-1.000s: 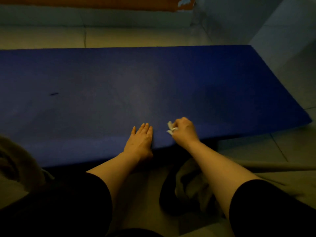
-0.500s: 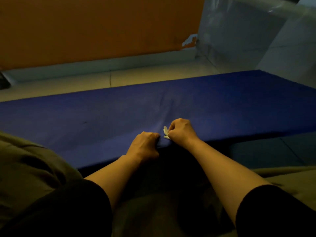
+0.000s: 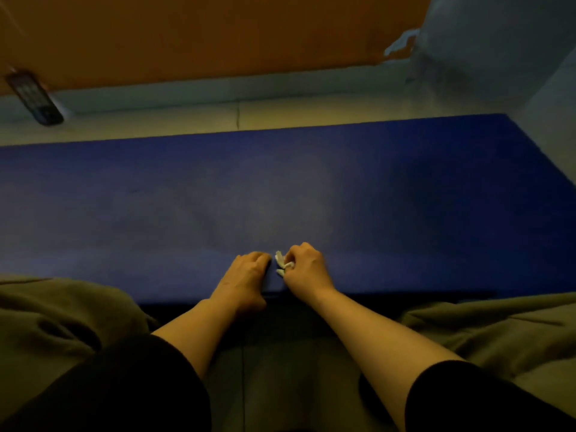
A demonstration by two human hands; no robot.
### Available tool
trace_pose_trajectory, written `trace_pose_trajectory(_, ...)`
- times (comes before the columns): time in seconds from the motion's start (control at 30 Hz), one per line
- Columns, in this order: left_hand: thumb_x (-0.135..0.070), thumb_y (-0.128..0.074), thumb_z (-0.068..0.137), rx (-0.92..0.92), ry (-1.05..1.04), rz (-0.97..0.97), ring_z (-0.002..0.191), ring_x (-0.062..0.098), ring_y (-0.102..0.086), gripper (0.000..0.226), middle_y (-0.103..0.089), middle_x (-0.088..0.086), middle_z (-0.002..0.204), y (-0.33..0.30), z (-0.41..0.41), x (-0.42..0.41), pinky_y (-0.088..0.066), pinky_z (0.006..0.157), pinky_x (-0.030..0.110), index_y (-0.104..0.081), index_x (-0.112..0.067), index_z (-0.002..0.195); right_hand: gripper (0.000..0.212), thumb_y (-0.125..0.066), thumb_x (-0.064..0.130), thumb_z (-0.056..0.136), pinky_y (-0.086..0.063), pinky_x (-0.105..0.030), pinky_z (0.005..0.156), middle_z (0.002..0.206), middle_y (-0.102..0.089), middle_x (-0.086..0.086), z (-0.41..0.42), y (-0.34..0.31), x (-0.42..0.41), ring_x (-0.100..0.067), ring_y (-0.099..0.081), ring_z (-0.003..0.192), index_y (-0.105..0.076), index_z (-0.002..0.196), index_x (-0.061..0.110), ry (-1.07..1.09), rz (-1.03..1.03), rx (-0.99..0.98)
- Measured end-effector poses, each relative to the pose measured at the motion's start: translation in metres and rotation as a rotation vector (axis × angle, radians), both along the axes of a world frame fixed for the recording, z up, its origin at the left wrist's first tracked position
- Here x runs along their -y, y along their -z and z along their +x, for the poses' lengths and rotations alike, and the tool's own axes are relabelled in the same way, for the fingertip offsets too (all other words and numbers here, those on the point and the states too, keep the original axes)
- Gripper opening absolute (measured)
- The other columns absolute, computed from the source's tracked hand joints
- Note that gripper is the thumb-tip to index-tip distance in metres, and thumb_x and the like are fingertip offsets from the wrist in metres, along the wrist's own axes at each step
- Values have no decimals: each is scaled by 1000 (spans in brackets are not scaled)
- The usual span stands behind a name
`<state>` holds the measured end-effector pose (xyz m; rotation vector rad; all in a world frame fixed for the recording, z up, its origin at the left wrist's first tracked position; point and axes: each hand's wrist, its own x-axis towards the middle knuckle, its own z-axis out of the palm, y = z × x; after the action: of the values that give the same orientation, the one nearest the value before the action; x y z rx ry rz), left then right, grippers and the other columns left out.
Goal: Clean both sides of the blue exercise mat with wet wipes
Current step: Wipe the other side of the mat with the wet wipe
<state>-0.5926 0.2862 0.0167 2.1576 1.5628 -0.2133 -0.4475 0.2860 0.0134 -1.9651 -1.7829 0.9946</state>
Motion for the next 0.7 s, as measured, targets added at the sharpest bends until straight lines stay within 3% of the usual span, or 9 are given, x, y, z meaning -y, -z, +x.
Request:
trace_pose_trajectory(0.07,-32,-76,74,8,31,-68,135,24,-34,85,-31,5,151,13,-3,4,-24,111,32,-31,-14,145,23,-65,24,85,-39,-31,80,110,-54,-14,2,9,2,-31,-54,99,-61,96,4,-62,-62,44)
trace_pose_trajectory(0.1,-46,-73,72,-4,52,-89,139,22,-30,95,-27,4,155,18,-4,4,-20,114,32,-27,-13,148,22,-66,24,85,-39,-29,80,110,-54,-13,6,12,2,-30,-54,100,-62,96,5,-97,-92,75)
trace_pose_trajectory(0.17,-81,-49,56,-2,55,-87,140,21,-32,116,-30,4,155,16,-4,2,-21,115,33,-32,-13,148,24,-66,27,84,-41,-30,83,110,-55,-14,21,13,1,-31,-54,101,-63,95,5,-82,-107,150)
trace_pose_trajectory(0.2,-86,-35,50,21,28,-87,137,22,-36,121,-36,4,152,14,-3,-1,-25,113,33,-39,-12,145,26,-66,28,85,-43,-33,85,111,-55,-14,31,12,-1,-32,-55,101,-63,94,5,-34,-106,195)
trace_pose_trajectory(0.27,-80,-30,64,51,-31,-94,128,24,-45,102,-47,6,143,13,0,-9,-33,108,34,-49,-11,136,27,-65,30,86,-45,-38,85,111,-56,-15,49,11,-2,-34,-55,100,-63,92,3,123,-94,264)
trace_pose_trajectory(0.37,-31,-42,97,55,-78,-101,126,27,-46,40,-49,8,141,19,6,-16,-34,106,38,-54,-10,129,23,-63,25,87,-41,-35,82,111,-53,-16,44,11,11,-36,-54,99,-60,93,3,206,-53,270)
trace_pose_trajectory(0.43,-18,-45,97,33,-61,-126,135,26,-38,39,-39,7,150,23,10,-14,-25,114,43,-50,-12,135,19,-61,19,86,-37,-36,78,110,-50,-16,12,12,24,-36,-53,96,-57,95,3,32,-19,187)
trace_pose_trajectory(0.53,-24,-41,102,21,-56,-177,145,21,-21,46,-23,5,159,23,11,-8,-8,120,45,-36,-12,146,17,-55,8,83,-36,-39,74,108,-47,-16,-23,16,40,-38,-51,94,-53,99,3,-198,20,114)
trace_pose_trajectory(0.7,-18,-36,105,47,-40,-189,148,20,-12,50,-13,4,161,20,2,-6,-4,120,42,-23,-15,152,23,-64,21,85,-38,-34,80,112,-49,-15,36,18,32,-35,-52,98,-55,99,4,40,29,264)
